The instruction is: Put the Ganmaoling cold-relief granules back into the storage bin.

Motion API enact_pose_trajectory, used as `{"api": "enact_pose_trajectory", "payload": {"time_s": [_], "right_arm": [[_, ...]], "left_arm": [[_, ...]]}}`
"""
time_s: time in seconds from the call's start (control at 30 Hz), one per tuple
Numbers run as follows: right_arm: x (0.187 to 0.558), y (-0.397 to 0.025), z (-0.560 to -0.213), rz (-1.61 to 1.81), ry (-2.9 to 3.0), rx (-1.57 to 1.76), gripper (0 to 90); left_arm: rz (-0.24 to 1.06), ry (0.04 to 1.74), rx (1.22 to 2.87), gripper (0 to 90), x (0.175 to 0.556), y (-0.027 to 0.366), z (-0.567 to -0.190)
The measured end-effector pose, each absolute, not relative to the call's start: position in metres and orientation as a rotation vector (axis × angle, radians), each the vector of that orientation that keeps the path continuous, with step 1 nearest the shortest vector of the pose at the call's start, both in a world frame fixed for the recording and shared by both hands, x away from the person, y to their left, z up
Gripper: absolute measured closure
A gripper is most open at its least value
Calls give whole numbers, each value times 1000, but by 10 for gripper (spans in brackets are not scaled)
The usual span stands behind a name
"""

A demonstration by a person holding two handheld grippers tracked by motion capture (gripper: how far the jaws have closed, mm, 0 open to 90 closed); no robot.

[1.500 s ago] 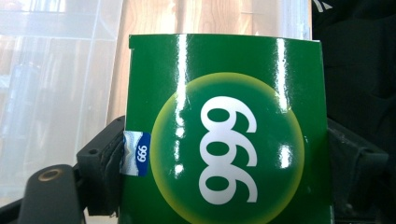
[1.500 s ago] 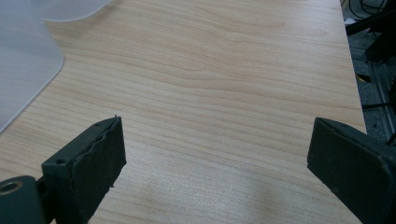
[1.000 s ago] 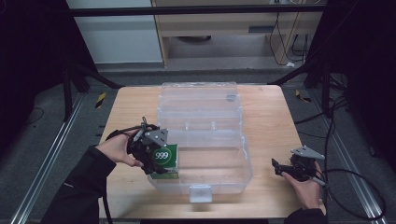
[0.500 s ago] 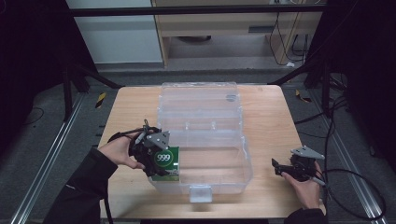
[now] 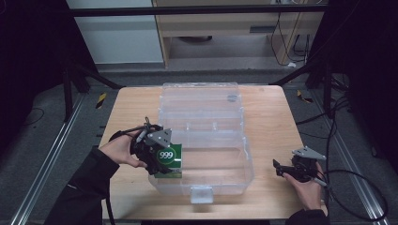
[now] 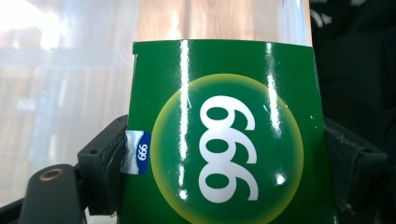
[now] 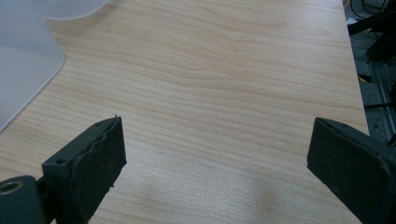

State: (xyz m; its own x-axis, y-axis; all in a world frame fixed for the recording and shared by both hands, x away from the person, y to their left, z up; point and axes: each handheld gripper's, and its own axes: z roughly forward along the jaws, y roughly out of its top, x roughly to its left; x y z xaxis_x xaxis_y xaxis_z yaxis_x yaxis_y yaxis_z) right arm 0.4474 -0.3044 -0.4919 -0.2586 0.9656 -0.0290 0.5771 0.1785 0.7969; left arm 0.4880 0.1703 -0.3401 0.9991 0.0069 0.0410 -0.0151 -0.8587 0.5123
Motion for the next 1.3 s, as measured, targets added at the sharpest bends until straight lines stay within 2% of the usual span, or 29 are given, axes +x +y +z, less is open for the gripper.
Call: {"api": "enact_pose_trajectory", "payload": {"time_s": [0.23, 0.7, 1.3], "right_arm": [[448, -304, -492, 927, 1915, 1449, 48], [448, -303, -493, 926, 1921, 1452, 49], [448, -304, -493, 929, 1921, 1443, 51]], "left_arm": [[84, -19, 2605, 156, 489, 171, -338], [51, -15, 2593, 156, 497, 174, -346], [27, -14, 2608, 154, 497, 176, -370]]}}
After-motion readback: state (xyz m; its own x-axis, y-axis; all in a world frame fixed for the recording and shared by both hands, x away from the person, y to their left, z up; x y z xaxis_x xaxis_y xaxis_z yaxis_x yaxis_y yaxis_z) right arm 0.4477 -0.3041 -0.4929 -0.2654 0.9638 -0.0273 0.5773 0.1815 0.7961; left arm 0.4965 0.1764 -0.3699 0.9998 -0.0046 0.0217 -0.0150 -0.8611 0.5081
